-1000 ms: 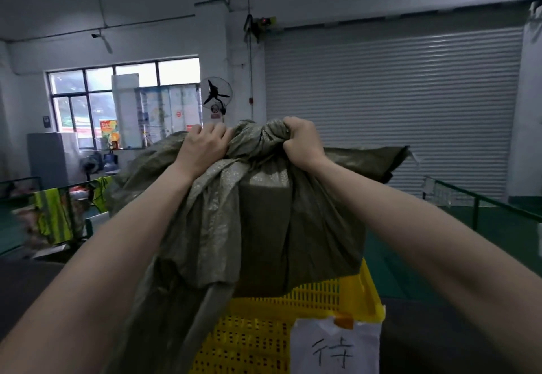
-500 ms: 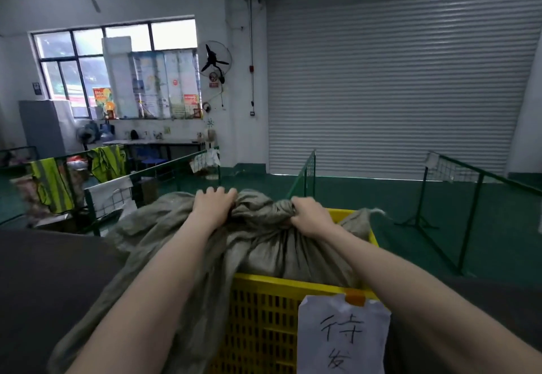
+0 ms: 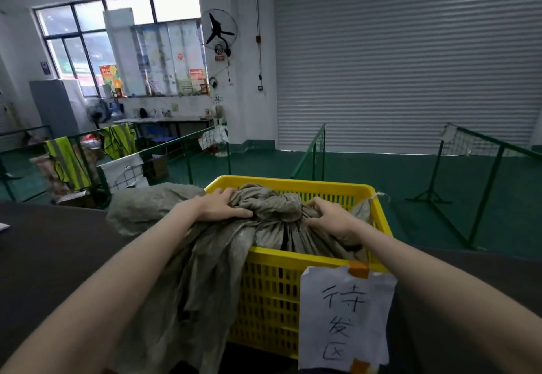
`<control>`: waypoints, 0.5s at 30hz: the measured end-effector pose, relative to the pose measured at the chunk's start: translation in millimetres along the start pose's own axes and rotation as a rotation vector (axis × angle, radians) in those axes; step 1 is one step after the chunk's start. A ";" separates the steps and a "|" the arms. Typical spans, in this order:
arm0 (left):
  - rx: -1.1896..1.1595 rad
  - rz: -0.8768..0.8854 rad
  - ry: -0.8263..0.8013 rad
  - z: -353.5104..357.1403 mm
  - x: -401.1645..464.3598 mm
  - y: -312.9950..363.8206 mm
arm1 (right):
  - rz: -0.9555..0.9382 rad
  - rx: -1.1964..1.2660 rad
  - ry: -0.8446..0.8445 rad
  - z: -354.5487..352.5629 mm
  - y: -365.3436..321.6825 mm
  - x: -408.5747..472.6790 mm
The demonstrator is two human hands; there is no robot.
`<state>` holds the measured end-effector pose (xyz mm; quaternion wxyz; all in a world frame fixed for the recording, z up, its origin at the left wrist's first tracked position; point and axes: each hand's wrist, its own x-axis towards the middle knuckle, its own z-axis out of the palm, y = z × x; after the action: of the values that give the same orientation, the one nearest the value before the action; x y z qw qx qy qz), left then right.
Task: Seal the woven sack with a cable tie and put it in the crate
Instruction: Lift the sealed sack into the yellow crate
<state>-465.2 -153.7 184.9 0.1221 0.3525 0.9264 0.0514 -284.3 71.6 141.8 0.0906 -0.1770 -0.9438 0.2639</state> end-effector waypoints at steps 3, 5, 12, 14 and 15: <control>0.204 -0.040 -0.036 1.6 -14.2 8.4 | -0.035 0.030 0.024 -7.0 0.8 -11.2; 0.240 -0.062 -0.036 6.9 -19.9 17.1 | -0.039 0.054 0.042 -11.4 1.5 -16.8; 0.381 -0.026 0.127 4.0 -25.9 37.4 | -0.050 0.121 0.129 -28.5 3.7 -32.5; 0.474 -0.036 0.174 -4.2 -29.8 49.6 | -0.062 0.158 0.142 -34.5 2.5 -38.3; 0.481 -0.047 0.172 -10.6 -30.7 56.8 | -0.066 0.173 0.145 -37.3 1.7 -41.1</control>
<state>-409.3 -131.8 211.3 -0.0432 0.3440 0.9269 -0.1436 -236.1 74.6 169.2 0.1822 -0.1558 -0.9138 0.3279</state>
